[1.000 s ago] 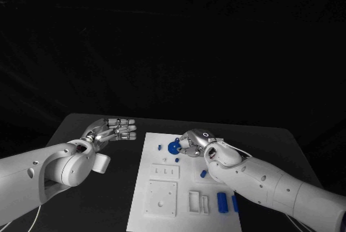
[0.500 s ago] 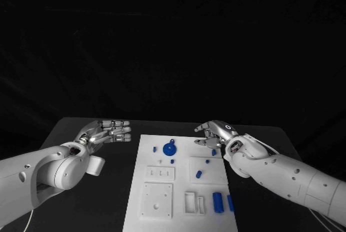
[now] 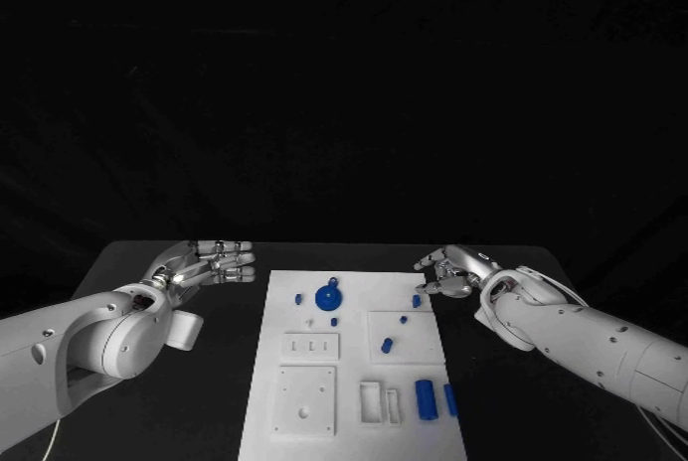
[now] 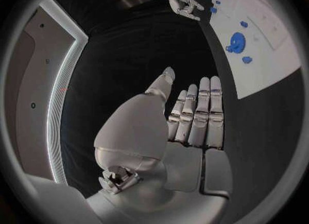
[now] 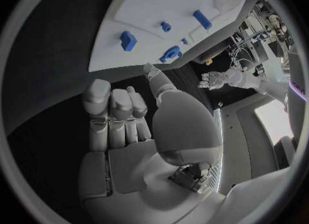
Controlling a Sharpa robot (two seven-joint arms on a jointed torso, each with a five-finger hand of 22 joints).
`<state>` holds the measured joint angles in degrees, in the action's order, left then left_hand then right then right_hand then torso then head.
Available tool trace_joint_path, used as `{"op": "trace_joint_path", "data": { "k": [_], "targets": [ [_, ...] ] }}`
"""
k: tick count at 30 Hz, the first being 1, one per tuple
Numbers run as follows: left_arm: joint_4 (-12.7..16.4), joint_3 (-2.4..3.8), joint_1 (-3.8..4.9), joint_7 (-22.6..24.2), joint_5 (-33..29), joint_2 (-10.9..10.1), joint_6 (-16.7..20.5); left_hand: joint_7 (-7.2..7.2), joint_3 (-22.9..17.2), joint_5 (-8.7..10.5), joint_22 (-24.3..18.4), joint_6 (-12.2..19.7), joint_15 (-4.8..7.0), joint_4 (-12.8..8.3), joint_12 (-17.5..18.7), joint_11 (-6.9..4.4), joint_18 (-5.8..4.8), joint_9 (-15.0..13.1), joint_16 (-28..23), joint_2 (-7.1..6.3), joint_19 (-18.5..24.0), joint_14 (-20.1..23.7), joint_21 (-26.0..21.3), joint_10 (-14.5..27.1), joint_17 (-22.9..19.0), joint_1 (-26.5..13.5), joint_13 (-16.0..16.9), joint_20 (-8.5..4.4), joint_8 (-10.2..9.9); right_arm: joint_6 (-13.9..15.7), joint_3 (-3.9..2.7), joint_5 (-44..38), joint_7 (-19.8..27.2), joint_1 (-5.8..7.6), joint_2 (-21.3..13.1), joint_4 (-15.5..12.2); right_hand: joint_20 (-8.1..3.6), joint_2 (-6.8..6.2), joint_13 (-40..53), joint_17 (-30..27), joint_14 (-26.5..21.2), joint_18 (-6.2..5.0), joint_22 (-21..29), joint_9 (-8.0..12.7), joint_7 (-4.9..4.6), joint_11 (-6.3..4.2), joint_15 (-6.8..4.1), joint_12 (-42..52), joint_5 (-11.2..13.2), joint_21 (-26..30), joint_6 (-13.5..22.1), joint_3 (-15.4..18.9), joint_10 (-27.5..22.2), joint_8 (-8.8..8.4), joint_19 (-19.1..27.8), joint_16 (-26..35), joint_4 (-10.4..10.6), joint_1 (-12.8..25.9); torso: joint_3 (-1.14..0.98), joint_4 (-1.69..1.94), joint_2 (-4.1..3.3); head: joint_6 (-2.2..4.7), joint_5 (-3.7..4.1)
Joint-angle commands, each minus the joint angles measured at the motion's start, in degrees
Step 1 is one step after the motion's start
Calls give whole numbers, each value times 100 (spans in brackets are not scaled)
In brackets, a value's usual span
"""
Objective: Assemble the parts on the task board
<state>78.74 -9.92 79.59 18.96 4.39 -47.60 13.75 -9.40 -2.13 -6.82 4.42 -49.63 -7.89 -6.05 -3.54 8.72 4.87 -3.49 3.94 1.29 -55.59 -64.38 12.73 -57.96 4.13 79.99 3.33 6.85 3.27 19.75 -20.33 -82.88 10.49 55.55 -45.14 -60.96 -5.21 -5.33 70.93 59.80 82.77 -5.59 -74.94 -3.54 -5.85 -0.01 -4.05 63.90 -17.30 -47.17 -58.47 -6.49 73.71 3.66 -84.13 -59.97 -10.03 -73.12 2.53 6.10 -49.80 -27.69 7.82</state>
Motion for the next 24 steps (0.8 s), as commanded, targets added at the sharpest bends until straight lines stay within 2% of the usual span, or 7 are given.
{"op": "trace_joint_path", "data": {
  "k": [1, 5, 6, 8, 13, 17, 24],
  "targets": [
    [-5, 3, -11, 92, 14, 10, -110, 15, 5, 1, -4, -42, 13, -33, 10, -2, -17, 3, -33, -9, 29, 32, -1, -4, -4, 51, 4, 19, 6, -354, 0, 183, 269, -50, 1, 88, -24, -20, -6, 2, -8, 93, -554, -6, 13, -45, -23, -36, -44, 21, 13, 17, -3, -11, -309, 24, -32, -70, -10, -4, 1, -18, 42],
    [-21, 2, -26, 94, 14, 14, -121, 15, 5, 1, -4, -42, 13, -33, 10, -2, -17, 3, -33, -9, 29, 32, -1, -4, -4, 51, 4, 19, 6, -411, 0, 165, 285, -108, 34, 215, -41, -28, -9, 8, -5, 107, -554, -6, 22, -61, -38, -49, -141, 32, 12, -69, -6, -10, -310, 34, -103, -62, -5, 2, 6, -41, 53],
    [-24, 2, -29, 94, 14, 14, -124, 15, 5, 1, -4, -42, 13, -33, 10, -2, -17, 3, -33, -9, 29, 32, -1, -4, -4, 51, 4, 19, 6, -427, 0, 165, 291, -121, 43, 247, -42, -28, -9, 8, -5, 108, -554, -6, 21, -60, -37, -49, -118, 36, 15, -71, -6, -10, -310, 36, -103, -48, -7, 2, 5, -48, 57],
    [-31, 2, -35, 92, 14, 15, -129, 17, 5, 2, -4, -31, 12, -40, 10, -2, -17, 4, -33, -8, 31, 35, 0, 11, -4, 52, 4, 20, 5, -454, 0, 172, 298, -145, 61, 309, -41, -21, -10, 10, -5, 109, -553, -6, 24, -59, -36, -52, 120, 40, 23, -20, -7, -10, -310, 39, -77, -23, 4, 1, 6, -63, 63],
    [-44, 2, -45, 89, 15, 19, -135, 17, 5, 2, -4, -31, 12, -40, 10, -2, -17, 4, -33, -8, 31, 35, 0, 11, -4, 52, 4, 20, 5, -513, 0, 182, 307, -185, 90, 424, -40, -14, -10, 8, -6, 108, -553, -6, 22, -57, -34, -55, 144, 43, 32, 11, -9, -10, -310, 46, -72, -42, 16, 7, 4, -70, 71],
    [-52, 2, -50, 79, 19, 27, -134, 17, 5, 2, -4, -31, 12, -40, 10, -2, -17, 4, -33, -8, 31, 35, 0, 11, -4, 52, 4, 20, 5, -567, 0, 189, 308, -211, 108, 486, -40, 10, -9, 10, -7, 108, -551, -7, 24, -57, -34, -56, 249, 59, 27, 63, -10, -9, -310, 55, -44, -47, 17, 9, 7, -90, 77],
    [-73, 2, -65, 70, 23, 39, -136, 12, 3, 5, -3, -10, 13, -54, 9, 0, -15, 5, -33, -7, 34, 36, 1, 19, -3, 65, 5, 20, 4, -507, 1, 193, 286, -280, 188, 578, -40, 39, 2, 23, -2, 102, -553, -6, 17, -53, -32, -43, 269, 56, 38, 81, -1, -10, -313, 45, -14, -31, 12, -6, 7, -93, 83]
  ]
}}
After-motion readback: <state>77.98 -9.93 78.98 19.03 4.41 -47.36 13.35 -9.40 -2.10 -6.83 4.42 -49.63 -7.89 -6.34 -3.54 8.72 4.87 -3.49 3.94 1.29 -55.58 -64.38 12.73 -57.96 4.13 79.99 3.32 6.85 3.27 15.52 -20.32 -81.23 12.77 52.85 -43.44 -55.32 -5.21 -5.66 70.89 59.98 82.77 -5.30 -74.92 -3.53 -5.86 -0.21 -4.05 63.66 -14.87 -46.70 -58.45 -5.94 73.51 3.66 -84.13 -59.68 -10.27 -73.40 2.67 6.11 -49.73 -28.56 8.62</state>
